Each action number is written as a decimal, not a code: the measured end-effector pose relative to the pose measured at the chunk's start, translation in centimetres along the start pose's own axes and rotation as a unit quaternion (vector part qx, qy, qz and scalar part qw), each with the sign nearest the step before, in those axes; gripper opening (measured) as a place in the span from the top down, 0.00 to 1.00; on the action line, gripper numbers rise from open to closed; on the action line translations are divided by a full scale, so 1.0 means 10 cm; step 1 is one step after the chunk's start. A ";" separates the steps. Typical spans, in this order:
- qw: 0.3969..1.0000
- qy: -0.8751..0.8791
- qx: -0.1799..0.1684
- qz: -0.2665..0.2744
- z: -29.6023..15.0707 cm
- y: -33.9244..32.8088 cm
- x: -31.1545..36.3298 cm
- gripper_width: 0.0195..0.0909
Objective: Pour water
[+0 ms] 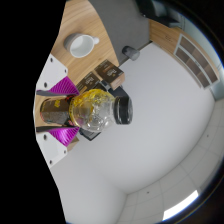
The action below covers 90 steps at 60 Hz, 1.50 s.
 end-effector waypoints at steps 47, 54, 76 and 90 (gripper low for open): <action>0.910 0.370 0.085 -0.168 1.21 0.42 0.90 0.58; 0.907 0.367 0.113 -0.173 1.23 0.40 0.89 0.26; 0.920 0.329 0.184 -0.103 1.03 -0.73 0.08 0.07; 0.924 0.315 0.204 -0.075 0.94 -1.75 -0.21 0.07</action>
Point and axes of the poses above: the point between the fingertips, and its own axes, seen from behind it with the camera up: x to the left, z down, y forward, the way the camera looks, the point moved 8 cm from there along -y, backward, against the way the camera looks, and after that the axes turned 14 degrees about z, right-handed, at the moved point
